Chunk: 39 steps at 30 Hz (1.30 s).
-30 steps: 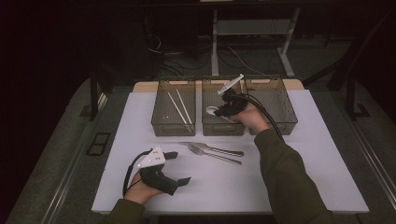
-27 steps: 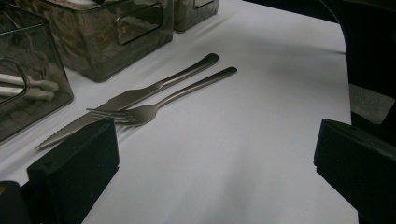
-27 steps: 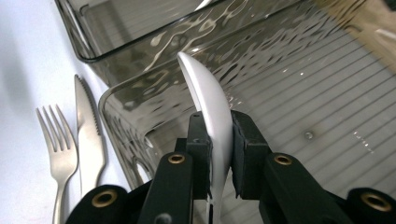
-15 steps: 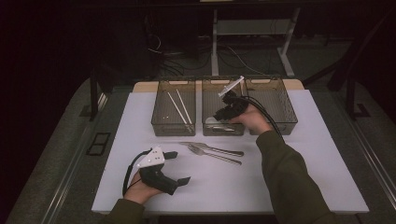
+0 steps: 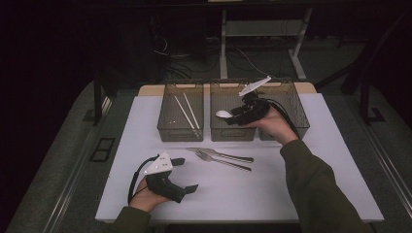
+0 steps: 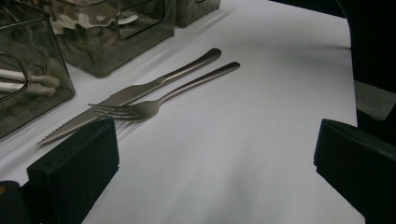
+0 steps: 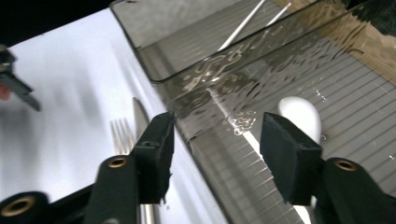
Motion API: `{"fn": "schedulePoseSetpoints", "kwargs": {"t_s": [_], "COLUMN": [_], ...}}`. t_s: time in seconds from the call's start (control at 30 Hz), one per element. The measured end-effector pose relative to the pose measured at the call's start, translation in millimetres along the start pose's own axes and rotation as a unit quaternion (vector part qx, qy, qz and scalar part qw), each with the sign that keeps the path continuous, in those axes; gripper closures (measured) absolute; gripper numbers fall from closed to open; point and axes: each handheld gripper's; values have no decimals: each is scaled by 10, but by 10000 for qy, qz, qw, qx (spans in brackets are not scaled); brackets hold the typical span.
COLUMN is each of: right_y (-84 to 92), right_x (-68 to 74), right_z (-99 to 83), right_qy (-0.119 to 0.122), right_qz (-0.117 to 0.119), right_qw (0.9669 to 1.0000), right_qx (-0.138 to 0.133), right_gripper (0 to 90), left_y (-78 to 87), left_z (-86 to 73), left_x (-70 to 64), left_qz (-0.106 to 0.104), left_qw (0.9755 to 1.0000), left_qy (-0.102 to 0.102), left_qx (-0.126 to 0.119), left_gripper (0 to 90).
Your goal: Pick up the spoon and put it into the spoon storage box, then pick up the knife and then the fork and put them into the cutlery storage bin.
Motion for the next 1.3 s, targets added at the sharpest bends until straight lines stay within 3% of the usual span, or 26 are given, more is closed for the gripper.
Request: {"fn": "schedulePoseSetpoints", "kwargs": {"t_s": [0.2, 0.33, 0.7, 0.97, 1.3], "right_y": [164, 282, 529, 713, 645], "right_x": [185, 296, 513, 632, 664], "right_z": [-54, -140, -529, -780, -1109], "right_qy": [117, 195, 265, 292, 201], "right_qz": [-105, -49, -66, -105, -17], "right_qw": [9998, 9995, 9985, 9961, 9958], "right_qx": [-103, -239, -484, -831, -890], "right_gripper": [369, 342, 307, 301, 304], "left_y": [-22, -27, -29, -15, -5], "left_z": [-17, -22, -25, -21, -20], "left_x": [5, 5, 17, 12, -17], "left_qz": [11, 24, 82, 108, 76], "left_qw": [10000, 10000, 9999, 9999, 9999], "left_qy": [34, 51, 38, 20, -10], "left_qx": [57, 63, 106, 81, 82], "left_gripper": [0, 0, 0, 0, 0]}}
Point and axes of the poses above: each handheld gripper's, and its own axes: y roughly backward along the jaws, z roughly out of its top, x roughly to its left, and after that the axes turned 15 degrees about z, right-handed
